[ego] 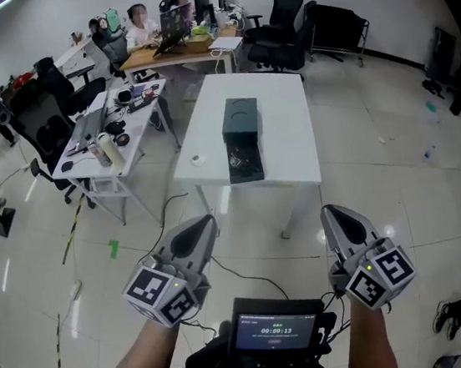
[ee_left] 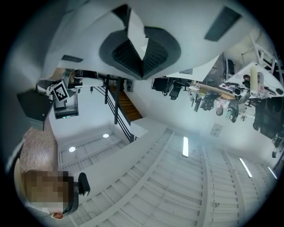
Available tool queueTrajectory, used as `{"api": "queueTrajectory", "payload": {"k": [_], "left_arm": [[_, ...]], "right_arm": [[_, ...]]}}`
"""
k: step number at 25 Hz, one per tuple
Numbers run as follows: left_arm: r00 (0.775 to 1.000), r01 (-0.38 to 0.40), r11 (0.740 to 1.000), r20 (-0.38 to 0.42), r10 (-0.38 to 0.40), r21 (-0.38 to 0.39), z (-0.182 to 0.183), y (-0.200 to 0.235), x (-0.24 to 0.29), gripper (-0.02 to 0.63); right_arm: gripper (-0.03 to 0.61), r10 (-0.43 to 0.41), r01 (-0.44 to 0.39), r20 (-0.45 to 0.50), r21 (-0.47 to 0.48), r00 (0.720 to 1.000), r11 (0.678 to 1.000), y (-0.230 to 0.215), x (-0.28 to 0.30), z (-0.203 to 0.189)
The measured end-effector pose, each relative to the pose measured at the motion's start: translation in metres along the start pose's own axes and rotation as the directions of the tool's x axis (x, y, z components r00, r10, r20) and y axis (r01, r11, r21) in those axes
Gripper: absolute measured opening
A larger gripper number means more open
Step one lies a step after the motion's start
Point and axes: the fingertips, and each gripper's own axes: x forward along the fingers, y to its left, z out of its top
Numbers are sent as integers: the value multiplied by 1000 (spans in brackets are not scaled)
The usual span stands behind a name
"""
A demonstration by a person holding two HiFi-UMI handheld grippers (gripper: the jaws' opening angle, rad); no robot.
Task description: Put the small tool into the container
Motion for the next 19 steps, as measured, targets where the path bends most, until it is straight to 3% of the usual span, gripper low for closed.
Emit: {"api": "queueTrajectory", "payload": {"k": [19], "left_arm": [[999,38,999,8,-38,-15,12,13,-43,15]], "right_arm": [[6,-29,29,-18,-12,999,1000,53,-1,1]]}}
